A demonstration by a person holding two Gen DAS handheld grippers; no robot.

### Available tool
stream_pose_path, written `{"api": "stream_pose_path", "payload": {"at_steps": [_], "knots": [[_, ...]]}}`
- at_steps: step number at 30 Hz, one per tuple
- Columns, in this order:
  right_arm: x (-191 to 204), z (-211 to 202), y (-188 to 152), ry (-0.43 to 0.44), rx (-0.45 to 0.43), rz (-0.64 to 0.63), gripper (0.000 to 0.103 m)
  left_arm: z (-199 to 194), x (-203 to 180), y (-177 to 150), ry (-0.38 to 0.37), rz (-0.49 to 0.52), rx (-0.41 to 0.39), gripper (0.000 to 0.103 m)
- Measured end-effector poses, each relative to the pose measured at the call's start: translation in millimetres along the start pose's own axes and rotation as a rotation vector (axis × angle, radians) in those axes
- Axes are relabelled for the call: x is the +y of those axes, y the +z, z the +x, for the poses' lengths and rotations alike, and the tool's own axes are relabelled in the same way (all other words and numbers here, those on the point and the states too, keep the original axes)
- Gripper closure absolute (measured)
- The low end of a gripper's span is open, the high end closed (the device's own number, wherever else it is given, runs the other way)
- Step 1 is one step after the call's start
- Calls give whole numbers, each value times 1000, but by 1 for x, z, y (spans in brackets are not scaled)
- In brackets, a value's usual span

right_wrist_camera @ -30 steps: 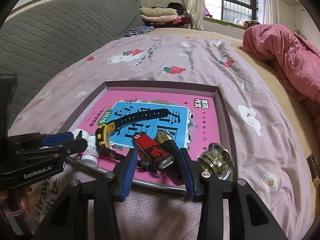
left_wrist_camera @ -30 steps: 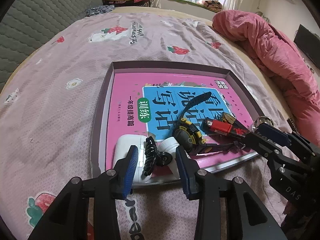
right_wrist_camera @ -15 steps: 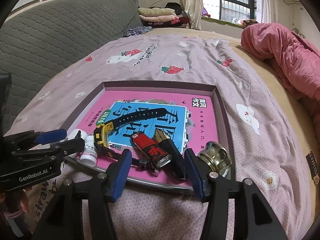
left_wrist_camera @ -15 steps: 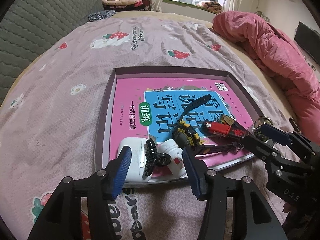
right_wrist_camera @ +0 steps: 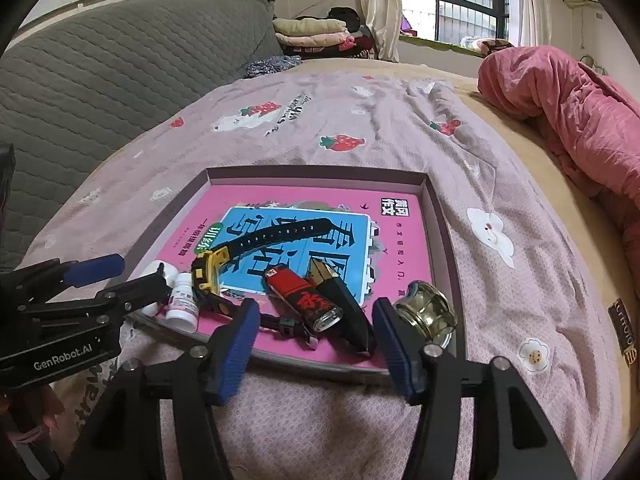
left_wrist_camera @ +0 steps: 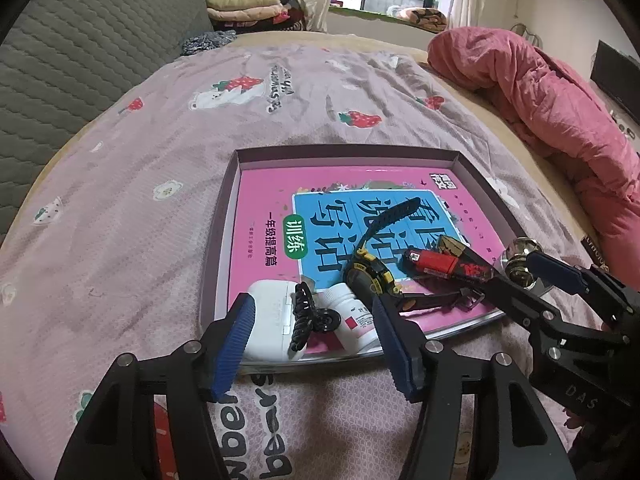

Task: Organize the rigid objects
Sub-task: 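Withdraw both open tools away from the tray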

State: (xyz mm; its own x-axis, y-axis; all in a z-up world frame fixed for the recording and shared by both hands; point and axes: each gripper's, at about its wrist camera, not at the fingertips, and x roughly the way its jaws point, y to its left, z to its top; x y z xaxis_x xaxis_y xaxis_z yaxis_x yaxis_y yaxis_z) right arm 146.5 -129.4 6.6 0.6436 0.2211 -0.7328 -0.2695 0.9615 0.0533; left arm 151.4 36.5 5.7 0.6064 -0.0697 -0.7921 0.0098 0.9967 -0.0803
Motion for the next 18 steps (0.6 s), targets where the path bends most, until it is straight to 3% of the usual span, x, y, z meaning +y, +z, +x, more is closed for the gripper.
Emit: {"api": "stream_pose_path", "payload": {"at_steps": [4, 8, 18], "knots": [[1, -5, 2, -9, -5, -2, 41, -3, 0, 0, 3, 0, 0, 30], [3, -12, 3, -20, -23, -11, 36, -11, 0, 0, 8, -2, -3, 28], [8, -36, 6, -53, -60, -25, 35, -34, -2, 2, 21, -12, -33, 26]]}}
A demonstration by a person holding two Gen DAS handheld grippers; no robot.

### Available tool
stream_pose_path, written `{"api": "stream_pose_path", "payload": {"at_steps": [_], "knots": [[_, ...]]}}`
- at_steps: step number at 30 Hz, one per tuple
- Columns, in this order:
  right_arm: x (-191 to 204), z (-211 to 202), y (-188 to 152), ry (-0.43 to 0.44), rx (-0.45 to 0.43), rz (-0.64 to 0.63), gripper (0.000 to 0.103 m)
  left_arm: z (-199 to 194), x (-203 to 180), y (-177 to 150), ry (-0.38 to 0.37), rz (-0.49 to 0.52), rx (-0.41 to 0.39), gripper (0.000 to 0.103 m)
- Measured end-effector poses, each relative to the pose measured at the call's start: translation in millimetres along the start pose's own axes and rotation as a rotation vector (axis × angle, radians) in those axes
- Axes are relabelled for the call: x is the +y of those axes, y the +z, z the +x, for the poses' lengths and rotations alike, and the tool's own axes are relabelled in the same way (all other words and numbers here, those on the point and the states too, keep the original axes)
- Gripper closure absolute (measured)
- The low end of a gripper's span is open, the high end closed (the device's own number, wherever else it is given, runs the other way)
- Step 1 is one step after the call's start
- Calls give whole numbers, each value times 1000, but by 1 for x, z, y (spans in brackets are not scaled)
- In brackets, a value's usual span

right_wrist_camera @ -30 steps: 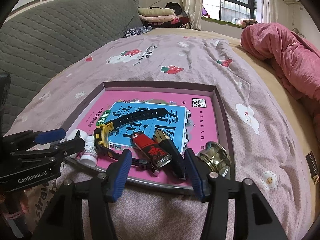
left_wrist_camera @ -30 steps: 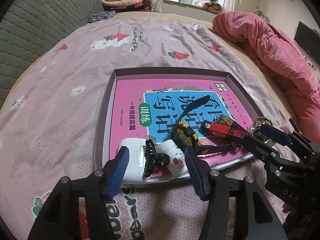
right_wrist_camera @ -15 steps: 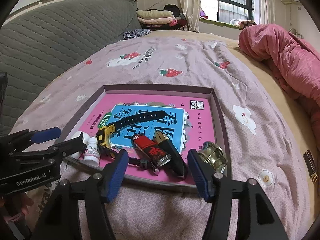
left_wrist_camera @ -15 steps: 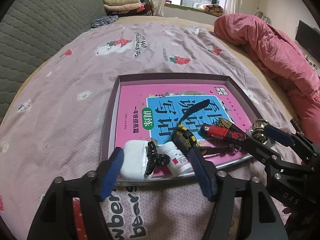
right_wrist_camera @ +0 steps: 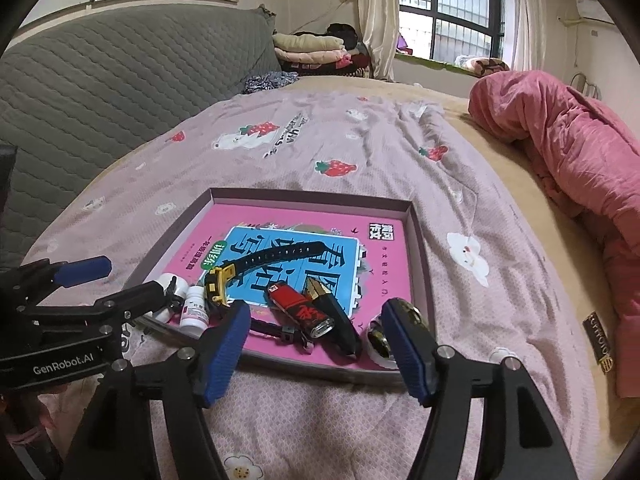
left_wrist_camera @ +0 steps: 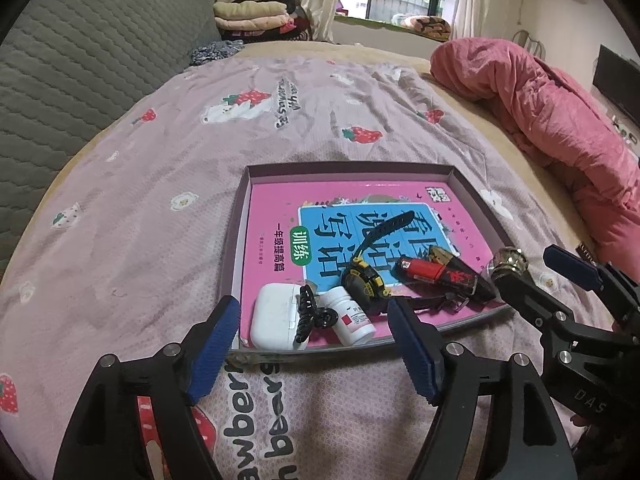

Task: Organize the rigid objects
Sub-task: 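Withdraw both open tools away from the tray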

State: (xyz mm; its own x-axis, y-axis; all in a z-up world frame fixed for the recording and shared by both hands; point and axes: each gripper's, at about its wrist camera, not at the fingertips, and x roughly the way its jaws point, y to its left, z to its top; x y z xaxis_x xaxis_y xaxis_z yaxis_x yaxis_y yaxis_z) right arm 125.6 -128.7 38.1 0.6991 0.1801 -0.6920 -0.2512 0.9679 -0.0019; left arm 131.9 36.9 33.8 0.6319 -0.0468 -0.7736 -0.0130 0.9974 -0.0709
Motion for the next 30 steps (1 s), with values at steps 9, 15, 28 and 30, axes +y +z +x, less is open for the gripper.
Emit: {"api": "stream_pose_path", "payload": {"at_steps": [9, 15, 28, 30], "knots": [[3, -25, -3, -30, -49, -6, 35, -14, 1, -4, 38, -35, -19, 26], [1, -39, -14, -49, -68, 4, 35, -24, 3, -16, 52, -53, -34, 26], [1, -46, -68, -31, -13, 6, 35, -32, 2, -62, 80, -65, 15, 26], [1, -47, -73, -22, -12, 20, 35, -33, 1, -72, 80, -74, 17, 26]]}}
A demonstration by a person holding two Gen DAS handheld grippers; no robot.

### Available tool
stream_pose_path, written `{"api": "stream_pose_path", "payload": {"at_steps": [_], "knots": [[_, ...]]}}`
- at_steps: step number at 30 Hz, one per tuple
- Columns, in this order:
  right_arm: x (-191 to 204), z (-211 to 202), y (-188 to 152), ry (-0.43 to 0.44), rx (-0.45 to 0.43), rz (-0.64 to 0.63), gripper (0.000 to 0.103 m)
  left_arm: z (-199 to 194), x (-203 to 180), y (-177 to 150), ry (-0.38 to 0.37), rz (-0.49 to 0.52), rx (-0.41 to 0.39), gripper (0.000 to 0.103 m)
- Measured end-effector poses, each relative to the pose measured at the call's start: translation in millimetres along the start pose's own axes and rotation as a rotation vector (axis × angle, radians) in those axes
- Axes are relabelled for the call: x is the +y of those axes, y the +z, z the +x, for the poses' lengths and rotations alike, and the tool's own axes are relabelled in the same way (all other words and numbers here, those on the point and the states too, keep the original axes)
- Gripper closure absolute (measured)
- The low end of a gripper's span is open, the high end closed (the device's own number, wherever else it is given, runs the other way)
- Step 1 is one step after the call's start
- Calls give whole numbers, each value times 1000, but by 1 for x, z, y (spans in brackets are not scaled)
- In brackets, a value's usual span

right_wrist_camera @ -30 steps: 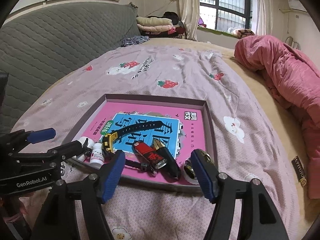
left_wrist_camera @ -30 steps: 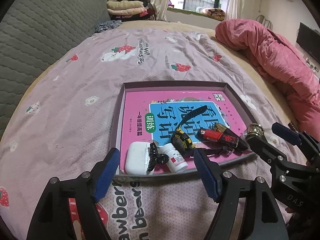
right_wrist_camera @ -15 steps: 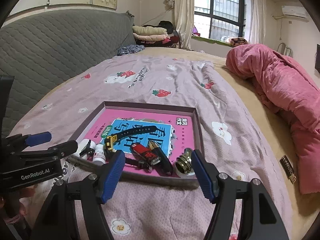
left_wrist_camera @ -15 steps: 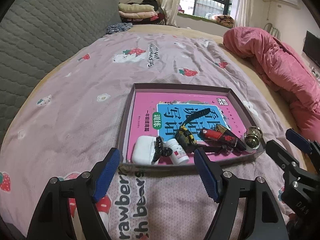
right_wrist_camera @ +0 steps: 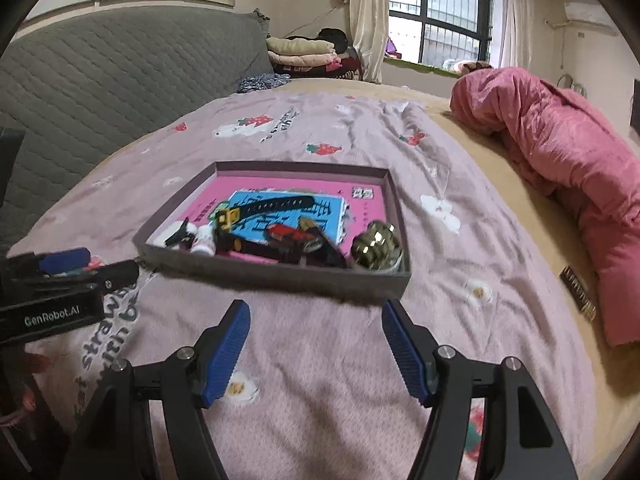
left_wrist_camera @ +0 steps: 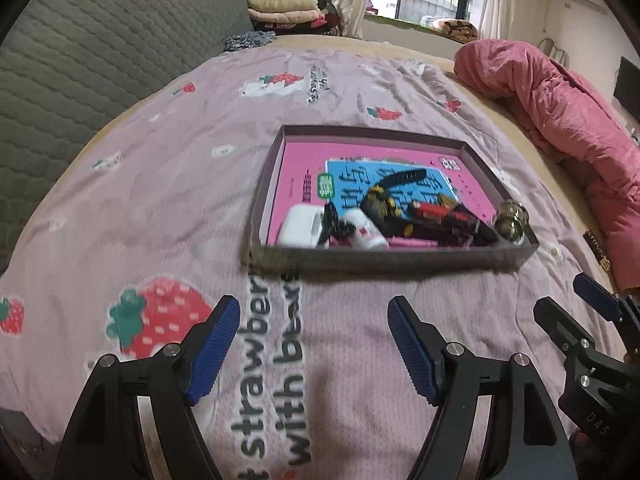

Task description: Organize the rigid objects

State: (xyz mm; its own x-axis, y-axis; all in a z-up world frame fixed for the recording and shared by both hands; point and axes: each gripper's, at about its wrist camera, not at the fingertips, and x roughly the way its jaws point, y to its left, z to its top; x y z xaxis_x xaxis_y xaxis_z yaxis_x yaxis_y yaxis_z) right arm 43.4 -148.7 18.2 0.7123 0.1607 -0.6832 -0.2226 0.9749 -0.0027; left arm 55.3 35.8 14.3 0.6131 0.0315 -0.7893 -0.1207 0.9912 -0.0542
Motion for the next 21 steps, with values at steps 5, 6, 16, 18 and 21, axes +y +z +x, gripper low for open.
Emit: {"api": "stream_pose_path", "payload": {"at_steps": [5, 6, 16, 18, 21], "knots": [[2, -2, -11, 11, 12, 11, 35, 2, -4, -15, -8, -3, 23, 26], [2, -3, -13, 10, 7, 9, 35, 2, -5, -16, -9, 4, 23, 26], [4, 1, -31, 27, 36, 28, 35, -4, -10, -29, -12, 36, 9, 26], [4, 1, -31, 22, 31, 25, 35, -4, -8, -31, -6, 32, 7, 26], [5, 3, -32, 27, 31, 24, 35, 1, -6, -34, -17, 15, 24, 26]]}}
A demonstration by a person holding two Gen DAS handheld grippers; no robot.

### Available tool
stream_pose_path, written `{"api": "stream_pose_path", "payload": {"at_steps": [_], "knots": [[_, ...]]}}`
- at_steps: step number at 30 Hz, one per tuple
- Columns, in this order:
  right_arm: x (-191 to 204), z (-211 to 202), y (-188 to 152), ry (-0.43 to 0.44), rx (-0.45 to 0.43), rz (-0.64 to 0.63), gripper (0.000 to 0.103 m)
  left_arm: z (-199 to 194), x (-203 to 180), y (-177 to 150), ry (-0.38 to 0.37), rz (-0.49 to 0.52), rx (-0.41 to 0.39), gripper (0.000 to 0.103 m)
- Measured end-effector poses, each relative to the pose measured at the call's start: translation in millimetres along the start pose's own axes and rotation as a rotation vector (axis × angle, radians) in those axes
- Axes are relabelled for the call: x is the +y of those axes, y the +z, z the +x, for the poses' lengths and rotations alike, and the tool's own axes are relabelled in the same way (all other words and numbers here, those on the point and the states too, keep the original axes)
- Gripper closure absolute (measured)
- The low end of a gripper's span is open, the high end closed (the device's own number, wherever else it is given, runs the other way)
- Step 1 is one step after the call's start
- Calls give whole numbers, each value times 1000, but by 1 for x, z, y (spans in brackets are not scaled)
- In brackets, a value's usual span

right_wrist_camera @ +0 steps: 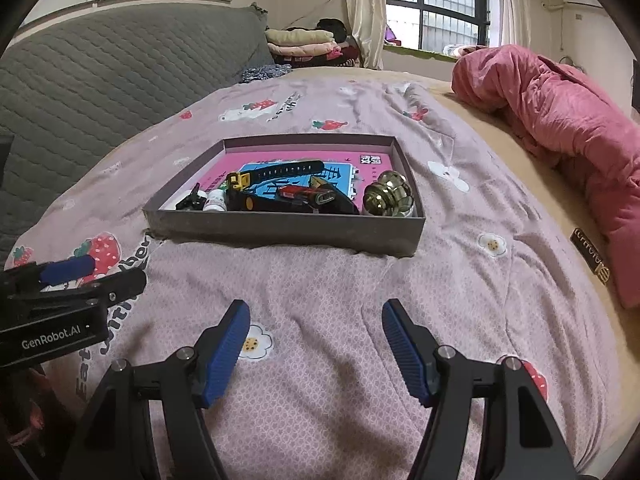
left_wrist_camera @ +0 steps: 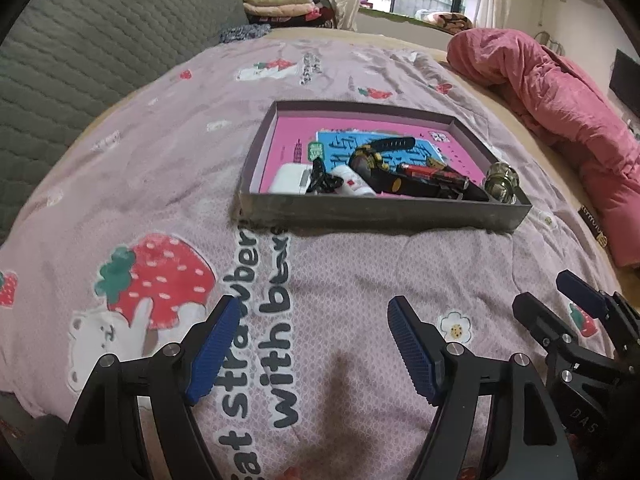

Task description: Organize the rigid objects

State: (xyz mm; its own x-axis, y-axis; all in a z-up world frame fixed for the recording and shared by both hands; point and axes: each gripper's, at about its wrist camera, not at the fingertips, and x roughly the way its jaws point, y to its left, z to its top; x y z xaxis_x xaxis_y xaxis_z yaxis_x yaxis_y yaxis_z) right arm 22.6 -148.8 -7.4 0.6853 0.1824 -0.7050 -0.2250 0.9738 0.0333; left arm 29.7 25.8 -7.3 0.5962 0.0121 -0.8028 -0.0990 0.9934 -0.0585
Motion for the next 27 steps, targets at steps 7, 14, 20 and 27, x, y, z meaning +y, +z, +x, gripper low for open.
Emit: {"api": "stream_pose_path", "payload": {"at_steps": [7, 14, 20, 27], "knots": [[0, 4, -2, -15, 6, 0, 35, 5, -2, -6, 1, 15, 7, 26], [-3, 9, -4, -25, 9, 15, 35, 10, -3, -8, -2, 17, 22, 26], [-2, 8, -6, -26, -4, -2, 35, 11, -3, -9, -3, 20, 16, 26], [-1, 4, -6, -39, -32, 4, 35, 11, -4, -11, 12, 31, -9, 26]]}}
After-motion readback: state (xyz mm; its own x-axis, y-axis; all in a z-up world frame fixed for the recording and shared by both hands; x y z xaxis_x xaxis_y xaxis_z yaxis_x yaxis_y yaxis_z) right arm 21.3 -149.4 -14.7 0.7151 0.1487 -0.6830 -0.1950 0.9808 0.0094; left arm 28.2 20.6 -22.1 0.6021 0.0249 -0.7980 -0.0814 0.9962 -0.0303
